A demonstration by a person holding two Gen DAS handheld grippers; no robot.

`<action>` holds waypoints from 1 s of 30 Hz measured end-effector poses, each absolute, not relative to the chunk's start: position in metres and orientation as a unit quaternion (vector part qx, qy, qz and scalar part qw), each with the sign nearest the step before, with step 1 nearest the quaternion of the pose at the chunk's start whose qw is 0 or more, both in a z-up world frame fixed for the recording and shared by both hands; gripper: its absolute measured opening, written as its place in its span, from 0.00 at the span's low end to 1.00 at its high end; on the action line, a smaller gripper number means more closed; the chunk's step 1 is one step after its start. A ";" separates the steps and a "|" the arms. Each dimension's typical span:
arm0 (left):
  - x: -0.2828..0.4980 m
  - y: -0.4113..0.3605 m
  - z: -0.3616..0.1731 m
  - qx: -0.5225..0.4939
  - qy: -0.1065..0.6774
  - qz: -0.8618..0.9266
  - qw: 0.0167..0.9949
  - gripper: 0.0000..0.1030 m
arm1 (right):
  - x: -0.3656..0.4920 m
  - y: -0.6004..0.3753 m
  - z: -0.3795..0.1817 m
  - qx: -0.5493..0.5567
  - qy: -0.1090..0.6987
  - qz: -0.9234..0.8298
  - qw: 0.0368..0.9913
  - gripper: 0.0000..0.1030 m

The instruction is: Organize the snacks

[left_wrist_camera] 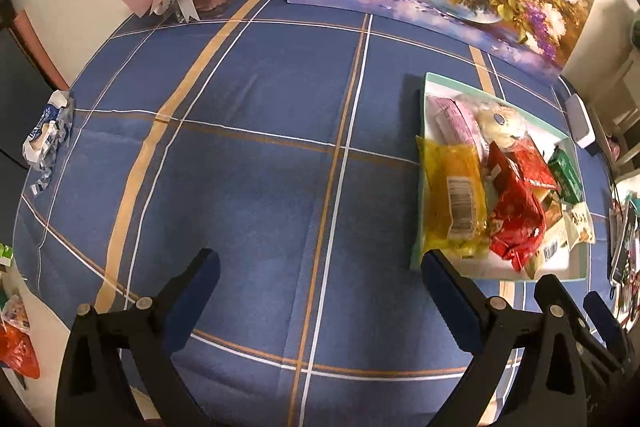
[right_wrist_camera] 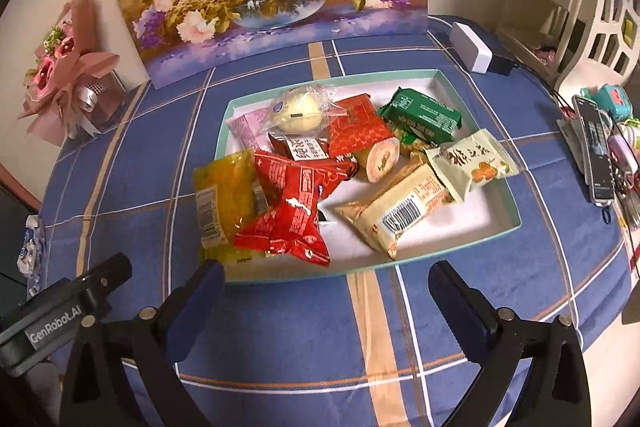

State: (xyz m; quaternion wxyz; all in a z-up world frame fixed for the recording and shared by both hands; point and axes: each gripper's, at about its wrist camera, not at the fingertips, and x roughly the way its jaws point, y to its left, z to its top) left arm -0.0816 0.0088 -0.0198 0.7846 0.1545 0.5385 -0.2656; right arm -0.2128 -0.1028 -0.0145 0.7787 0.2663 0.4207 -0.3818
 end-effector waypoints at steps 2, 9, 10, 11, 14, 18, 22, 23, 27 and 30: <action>-0.085 0.010 -0.019 0.156 0.536 -0.270 0.785 0.98 | -0.216 -0.101 -0.015 0.269 0.421 -0.383 0.777 1.00; -0.095 0.008 -0.017 0.174 0.525 -0.280 0.785 0.98 | -0.218 -0.099 -0.017 0.273 0.421 -0.387 0.774 1.00; -0.095 0.008 -0.017 0.175 0.525 -0.279 0.785 0.98 | -0.218 -0.100 -0.017 0.272 0.421 -0.386 0.774 1.00; -0.094 0.008 -0.017 0.176 0.525 -0.277 0.785 0.98 | -0.218 -0.100 -0.017 0.273 0.422 -0.386 0.774 1.00; -0.092 0.009 -0.018 0.174 0.528 -0.272 0.786 0.98 | -0.218 -0.101 -0.018 0.273 0.423 -0.386 0.773 1.00; -0.089 0.009 -0.020 0.172 0.534 -0.266 0.784 0.98 | -0.217 -0.102 -0.018 0.270 0.424 -0.385 0.774 1.00; -0.086 0.008 -0.022 0.170 0.540 -0.262 0.782 0.98 | -0.216 -0.101 -0.019 0.267 0.426 -0.384 0.774 1.00; -0.086 0.008 -0.022 0.169 0.541 -0.261 0.782 0.98 | -0.215 -0.101 -0.020 0.267 0.427 -0.384 0.774 1.00; -0.084 0.007 -0.024 0.168 0.546 -0.259 0.779 0.98 | -0.215 -0.102 -0.022 0.267 0.430 -0.383 0.773 1.00; -0.083 0.007 -0.025 0.168 0.550 -0.257 0.777 0.98 | -0.215 -0.103 -0.023 0.268 0.431 -0.384 0.771 1.00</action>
